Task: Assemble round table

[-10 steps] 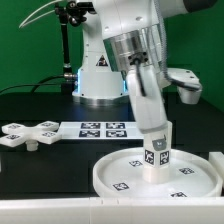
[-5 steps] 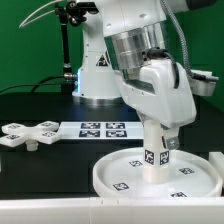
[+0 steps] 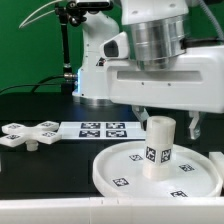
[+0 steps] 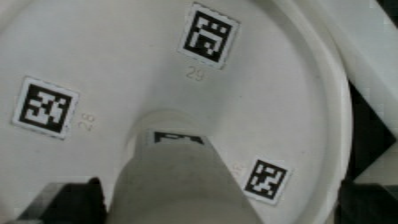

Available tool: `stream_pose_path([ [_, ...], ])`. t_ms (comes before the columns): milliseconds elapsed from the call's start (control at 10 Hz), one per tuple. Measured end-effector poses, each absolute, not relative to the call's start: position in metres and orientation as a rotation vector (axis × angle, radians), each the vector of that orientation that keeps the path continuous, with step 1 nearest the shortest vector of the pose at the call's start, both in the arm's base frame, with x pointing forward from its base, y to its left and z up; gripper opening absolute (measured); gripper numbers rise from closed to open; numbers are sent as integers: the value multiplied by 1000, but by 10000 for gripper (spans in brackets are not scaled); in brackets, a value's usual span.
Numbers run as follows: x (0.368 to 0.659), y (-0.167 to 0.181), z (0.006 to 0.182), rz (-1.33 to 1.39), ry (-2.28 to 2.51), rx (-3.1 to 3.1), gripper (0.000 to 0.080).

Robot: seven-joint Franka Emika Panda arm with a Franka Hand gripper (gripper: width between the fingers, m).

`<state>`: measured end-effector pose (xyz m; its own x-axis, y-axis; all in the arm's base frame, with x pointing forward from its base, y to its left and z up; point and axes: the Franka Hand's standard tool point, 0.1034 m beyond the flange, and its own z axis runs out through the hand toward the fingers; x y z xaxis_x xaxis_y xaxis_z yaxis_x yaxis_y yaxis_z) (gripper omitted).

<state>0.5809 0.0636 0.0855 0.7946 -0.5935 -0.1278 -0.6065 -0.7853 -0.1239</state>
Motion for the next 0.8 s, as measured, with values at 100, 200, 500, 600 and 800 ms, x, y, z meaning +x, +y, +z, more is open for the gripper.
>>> stream_pose_path([
  [100, 579, 62, 85, 114, 831, -2860, 649],
  [200, 579, 61, 84, 112, 750, -2881, 649],
  [500, 578, 60, 82, 115, 754, -2881, 649],
  [600, 578, 60, 82, 116, 754, -2881, 649],
  [800, 570, 68, 83, 126, 727, -2893, 649],
])
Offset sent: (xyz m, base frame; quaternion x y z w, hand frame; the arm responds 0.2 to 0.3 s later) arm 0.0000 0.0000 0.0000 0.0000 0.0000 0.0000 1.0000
